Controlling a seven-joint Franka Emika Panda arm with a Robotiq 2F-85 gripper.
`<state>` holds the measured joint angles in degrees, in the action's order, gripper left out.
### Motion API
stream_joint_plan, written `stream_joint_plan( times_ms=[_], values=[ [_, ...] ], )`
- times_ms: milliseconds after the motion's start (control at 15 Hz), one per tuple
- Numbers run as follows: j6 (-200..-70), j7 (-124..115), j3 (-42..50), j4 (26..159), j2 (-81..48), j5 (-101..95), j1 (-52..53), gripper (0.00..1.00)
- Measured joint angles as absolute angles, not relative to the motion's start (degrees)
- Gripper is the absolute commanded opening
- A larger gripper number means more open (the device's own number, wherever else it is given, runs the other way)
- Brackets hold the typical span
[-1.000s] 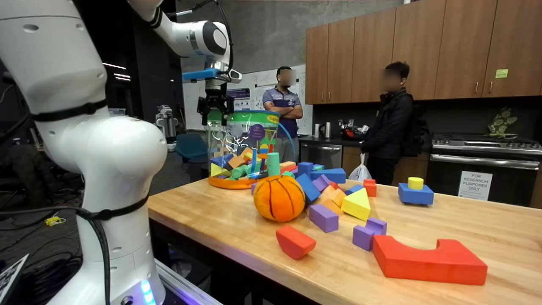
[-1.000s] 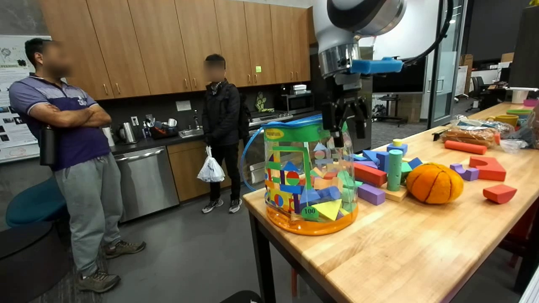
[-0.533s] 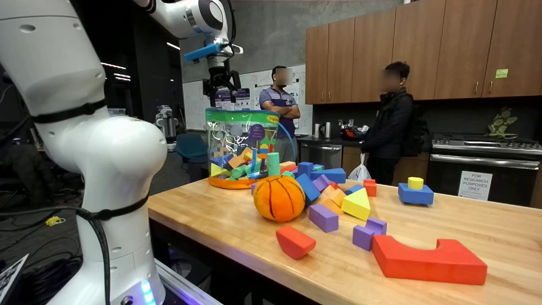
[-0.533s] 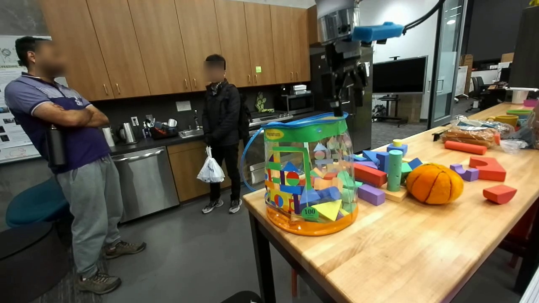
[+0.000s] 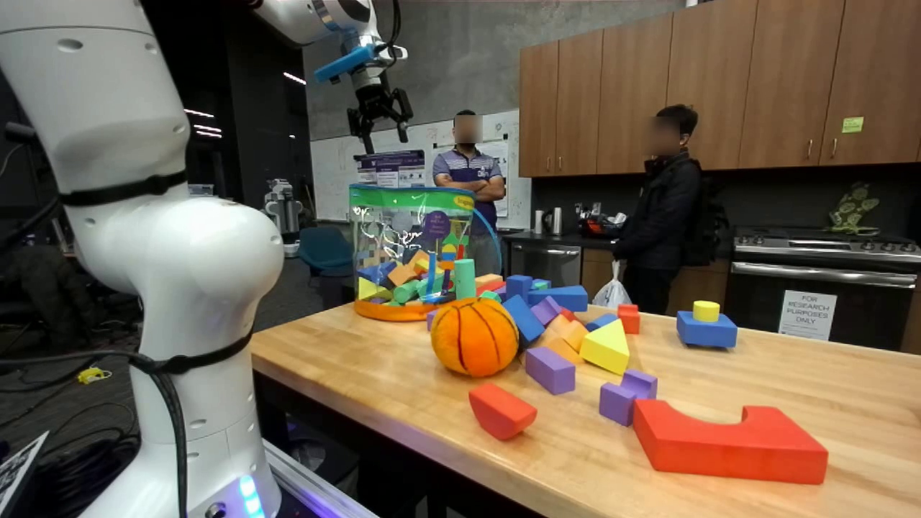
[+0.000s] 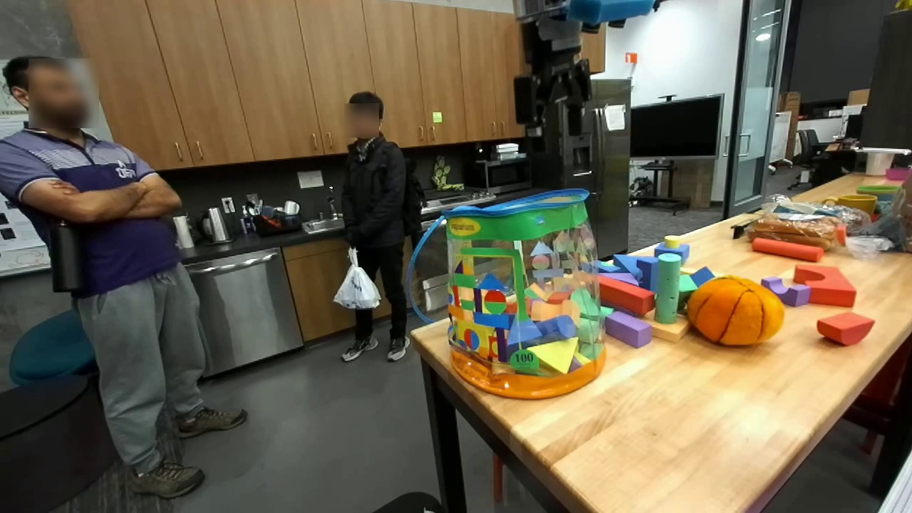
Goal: Shift one block from the bag to the table
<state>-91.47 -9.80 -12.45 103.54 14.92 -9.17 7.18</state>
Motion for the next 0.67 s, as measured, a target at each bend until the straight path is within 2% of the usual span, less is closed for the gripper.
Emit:
stream_joint_plan(
  times_ms=[667],
  values=[
    [-91.8,-13.2,-15.6,90.5,-1.5,-17.7,10.8,1.0]
  ],
)
